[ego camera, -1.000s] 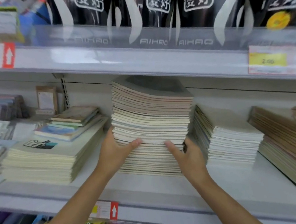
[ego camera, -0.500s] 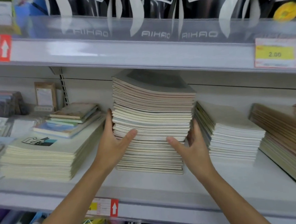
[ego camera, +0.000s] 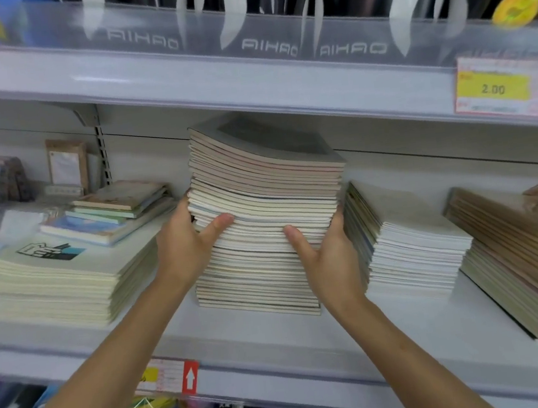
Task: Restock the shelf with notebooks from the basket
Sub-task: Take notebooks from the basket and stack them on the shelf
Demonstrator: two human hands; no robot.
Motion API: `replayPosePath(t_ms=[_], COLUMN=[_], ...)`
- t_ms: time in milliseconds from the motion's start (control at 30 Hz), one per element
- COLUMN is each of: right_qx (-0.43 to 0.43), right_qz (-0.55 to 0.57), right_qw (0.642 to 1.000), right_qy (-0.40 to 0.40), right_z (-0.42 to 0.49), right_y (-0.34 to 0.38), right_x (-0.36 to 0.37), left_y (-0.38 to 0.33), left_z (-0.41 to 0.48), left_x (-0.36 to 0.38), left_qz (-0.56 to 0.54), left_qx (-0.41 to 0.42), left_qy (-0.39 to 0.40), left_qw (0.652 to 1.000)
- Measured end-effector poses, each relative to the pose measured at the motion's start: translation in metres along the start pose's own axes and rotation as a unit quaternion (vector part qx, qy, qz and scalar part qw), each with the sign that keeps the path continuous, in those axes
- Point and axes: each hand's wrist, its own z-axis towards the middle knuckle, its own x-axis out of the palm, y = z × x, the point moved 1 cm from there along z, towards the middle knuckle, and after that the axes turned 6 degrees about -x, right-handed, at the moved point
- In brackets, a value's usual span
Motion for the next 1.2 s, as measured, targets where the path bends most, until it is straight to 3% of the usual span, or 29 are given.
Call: replayPosePath(t_ms=[233, 300, 467, 800, 967, 1067, 1133, 1200], right_qx=[0.013, 0.017, 0.041, -0.010, -0.009, -0.042, -0.111, -0.225], right_qz=[0.033, 0.091, 0.191, 0.108, 0.137, 0.126, 0.043, -0.196], right_qw=[0.999, 0.995, 0.979, 0.992, 0.989, 0.987, 0.983, 0.941], right_qy=[0.015, 0.028, -0.053, -0.065, -0.058, -0.092, -0.142, -0.159], right_z=[0.003, 0.004, 0.004, 0.011, 0.009, 0.015, 0.025, 0.030], right_y=[0.001, 0.001, 0.003, 0.004, 0.011, 0.019, 0.023, 0.020], right_x=[0.001, -0.003, -0.007, -0.007, -0.007, -0.009, -0.014, -0.018], left_y=[-0.006, -0.009, -0.012, -0.014, -0.019, -0.038, -0.054, -0.057], left_z=[-0.001, -0.003, -0.008, 0.004, 0.005, 0.008, 0.011, 0.014], left_x=[-0.003, -0.005, -0.002, -0.014, -0.019, -0.014, -0.010, -0.006], left_qz=[-0.017, -0.032, -0.058, -0.048, -0.047, -0.114, -0.074, 0.110], left_qx=[-0.021, -0.027, -0.043, -0.038, -0.033, 0.021, 0.077, 0.196], left_qy=[0.080, 0.086, 0.076, 0.121, 0.132, 0.079, 0.011, -0.091], left_qw=[0.996, 0.995, 0.995, 0.991, 0.990, 0.990, 0.994, 0.970])
